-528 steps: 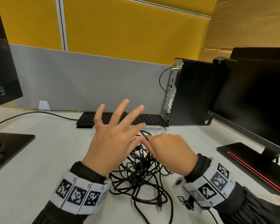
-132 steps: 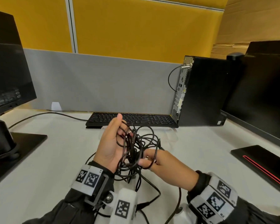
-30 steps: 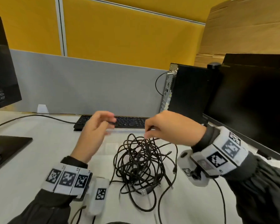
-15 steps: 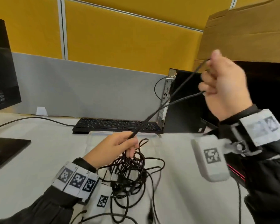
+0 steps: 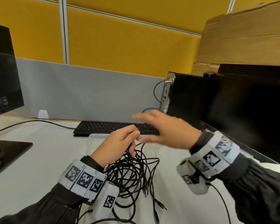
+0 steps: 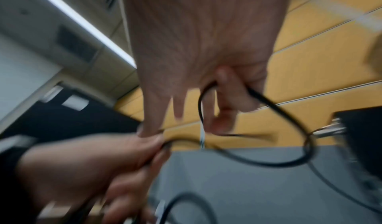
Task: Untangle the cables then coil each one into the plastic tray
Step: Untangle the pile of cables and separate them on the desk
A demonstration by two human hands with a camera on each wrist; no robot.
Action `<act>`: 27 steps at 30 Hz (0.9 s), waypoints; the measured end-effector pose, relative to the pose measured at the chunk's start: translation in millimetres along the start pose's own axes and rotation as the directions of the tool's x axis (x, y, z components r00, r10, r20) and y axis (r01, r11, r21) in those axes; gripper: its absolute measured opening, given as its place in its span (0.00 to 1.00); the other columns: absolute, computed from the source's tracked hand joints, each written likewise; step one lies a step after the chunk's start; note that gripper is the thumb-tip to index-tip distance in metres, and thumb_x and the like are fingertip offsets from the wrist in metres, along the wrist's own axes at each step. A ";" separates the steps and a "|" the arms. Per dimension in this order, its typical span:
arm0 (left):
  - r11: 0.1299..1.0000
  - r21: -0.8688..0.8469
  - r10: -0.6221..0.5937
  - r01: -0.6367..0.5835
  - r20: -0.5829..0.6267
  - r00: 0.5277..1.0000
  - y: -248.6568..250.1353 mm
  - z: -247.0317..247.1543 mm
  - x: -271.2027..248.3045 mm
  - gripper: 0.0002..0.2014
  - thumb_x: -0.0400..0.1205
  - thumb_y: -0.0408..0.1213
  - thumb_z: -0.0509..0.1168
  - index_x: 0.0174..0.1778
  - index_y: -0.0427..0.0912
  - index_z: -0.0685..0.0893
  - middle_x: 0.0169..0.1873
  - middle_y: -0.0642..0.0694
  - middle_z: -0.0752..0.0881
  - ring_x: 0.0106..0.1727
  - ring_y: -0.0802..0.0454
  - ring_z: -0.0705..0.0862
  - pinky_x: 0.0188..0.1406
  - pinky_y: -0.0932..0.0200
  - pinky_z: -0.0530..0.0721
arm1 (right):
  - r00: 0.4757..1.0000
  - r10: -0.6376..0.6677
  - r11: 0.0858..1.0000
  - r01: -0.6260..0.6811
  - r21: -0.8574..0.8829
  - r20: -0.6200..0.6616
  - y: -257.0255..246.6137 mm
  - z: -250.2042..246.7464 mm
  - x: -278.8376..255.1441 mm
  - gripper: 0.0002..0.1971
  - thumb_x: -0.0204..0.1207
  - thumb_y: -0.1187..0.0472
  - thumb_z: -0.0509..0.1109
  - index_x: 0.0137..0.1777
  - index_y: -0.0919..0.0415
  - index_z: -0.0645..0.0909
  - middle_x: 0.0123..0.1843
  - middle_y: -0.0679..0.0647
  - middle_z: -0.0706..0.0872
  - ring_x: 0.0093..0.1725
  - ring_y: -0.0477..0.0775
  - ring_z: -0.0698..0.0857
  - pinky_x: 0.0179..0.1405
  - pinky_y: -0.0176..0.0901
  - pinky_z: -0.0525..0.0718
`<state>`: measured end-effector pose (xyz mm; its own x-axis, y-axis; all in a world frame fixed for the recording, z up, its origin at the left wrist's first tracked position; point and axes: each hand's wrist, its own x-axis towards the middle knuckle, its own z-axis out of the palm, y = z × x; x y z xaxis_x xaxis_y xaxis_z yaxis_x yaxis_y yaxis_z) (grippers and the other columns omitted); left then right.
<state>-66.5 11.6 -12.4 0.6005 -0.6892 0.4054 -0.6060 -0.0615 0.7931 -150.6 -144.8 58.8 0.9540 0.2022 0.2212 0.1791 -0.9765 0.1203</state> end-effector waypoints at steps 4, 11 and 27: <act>0.998 -0.062 0.023 -0.018 0.092 0.995 0.1 -4.0 -4.2 0.08 0.85 0.40 0.58 0.42 0.44 0.77 0.23 0.48 0.82 0.33 0.49 0.88 0.46 0.55 0.82 | 0.993 -0.044 0.981 0.064 -0.184 0.108 -7.6 2.9 8.9 0.16 0.79 0.39 0.57 0.51 0.48 0.78 0.41 0.44 0.79 0.46 0.47 0.82 0.39 0.45 0.77; 0.987 0.158 -0.034 -0.019 0.323 0.946 -20.6 -4.3 -11.7 0.06 0.72 0.41 0.75 0.37 0.49 0.84 0.44 0.53 0.89 0.50 0.62 0.84 0.53 0.71 0.77 | 0.890 0.129 0.733 0.212 0.647 -0.438 4.4 -61.6 -1.9 0.13 0.81 0.51 0.60 0.35 0.48 0.76 0.25 0.42 0.74 0.26 0.38 0.72 0.26 0.28 0.69; 0.987 0.051 -0.156 0.153 0.079 0.985 -57.9 -29.4 -13.6 0.11 0.74 0.51 0.70 0.44 0.49 0.82 0.20 0.56 0.75 0.29 0.57 0.70 0.35 0.60 0.69 | 0.532 0.717 0.697 -0.539 0.473 -0.451 156.9 -0.1 -36.6 0.18 0.85 0.52 0.53 0.40 0.63 0.75 0.36 0.60 0.79 0.39 0.62 0.78 0.40 0.48 0.71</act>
<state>-24.2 45.8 -50.5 0.6444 -0.7263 0.2392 -0.5329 -0.2023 0.8216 -157.4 -305.4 69.6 0.5276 -0.5583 0.6403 -0.2753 -0.8254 -0.4929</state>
